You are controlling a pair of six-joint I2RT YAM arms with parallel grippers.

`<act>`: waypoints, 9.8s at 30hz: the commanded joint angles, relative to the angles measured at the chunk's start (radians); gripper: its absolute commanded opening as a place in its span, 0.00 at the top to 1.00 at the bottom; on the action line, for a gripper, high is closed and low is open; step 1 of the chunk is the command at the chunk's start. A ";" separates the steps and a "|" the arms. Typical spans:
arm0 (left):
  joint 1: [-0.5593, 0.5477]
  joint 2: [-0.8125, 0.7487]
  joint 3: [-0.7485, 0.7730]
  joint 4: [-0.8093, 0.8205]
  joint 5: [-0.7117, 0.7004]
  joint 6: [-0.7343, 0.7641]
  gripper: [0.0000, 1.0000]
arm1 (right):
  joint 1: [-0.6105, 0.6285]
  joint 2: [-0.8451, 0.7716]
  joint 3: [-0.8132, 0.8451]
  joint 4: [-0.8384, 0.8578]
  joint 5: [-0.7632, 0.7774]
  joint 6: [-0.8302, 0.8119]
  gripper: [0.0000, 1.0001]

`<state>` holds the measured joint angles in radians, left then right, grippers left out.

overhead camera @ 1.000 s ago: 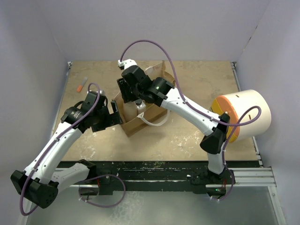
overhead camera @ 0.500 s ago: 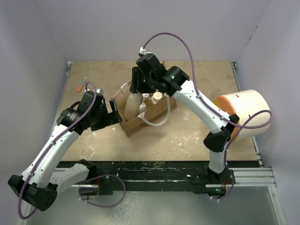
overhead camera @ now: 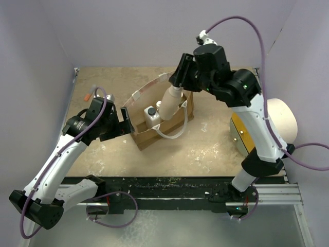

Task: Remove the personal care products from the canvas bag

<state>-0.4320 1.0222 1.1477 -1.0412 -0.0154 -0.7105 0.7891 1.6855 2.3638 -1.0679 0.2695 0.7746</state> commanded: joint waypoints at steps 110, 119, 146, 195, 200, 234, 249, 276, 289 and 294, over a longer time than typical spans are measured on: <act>0.004 0.105 -0.108 0.073 0.296 0.080 0.01 | 0.067 0.214 -0.542 0.412 -0.165 -0.530 0.23; 0.003 0.123 -0.086 0.066 0.279 0.086 0.01 | 0.067 0.273 -0.517 0.435 -0.236 -0.503 0.28; 0.004 0.128 -0.068 0.059 0.254 0.092 0.01 | 0.070 0.255 -0.525 0.495 -0.162 -0.398 0.92; 0.004 0.094 -0.056 0.105 0.234 0.097 0.01 | -0.202 -0.719 -0.909 0.181 0.308 0.194 1.00; 0.003 0.105 -0.045 0.097 0.233 0.105 0.01 | -0.201 -0.656 -1.048 0.097 0.350 0.404 1.00; 0.004 0.160 0.007 0.075 0.244 0.110 0.01 | -0.366 -0.200 -1.042 0.213 0.457 0.510 0.30; 0.004 0.159 -0.058 0.131 0.326 0.108 0.01 | -0.366 -0.634 -1.246 0.466 0.157 0.018 0.00; 0.004 0.138 -0.106 0.137 0.360 0.082 0.01 | -0.023 0.234 -0.315 0.258 -0.126 -0.591 0.16; 0.004 0.155 -0.081 0.127 0.336 0.073 0.00 | -0.013 0.386 -0.245 0.238 -0.172 -0.642 0.28; 0.004 0.176 -0.074 0.136 0.336 0.074 0.01 | -0.005 0.404 -0.262 0.222 -0.177 -0.622 0.34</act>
<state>-0.4274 1.1797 1.0401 -0.8856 0.3172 -0.6350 0.7723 2.0880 2.0666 -0.8303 0.1120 0.1535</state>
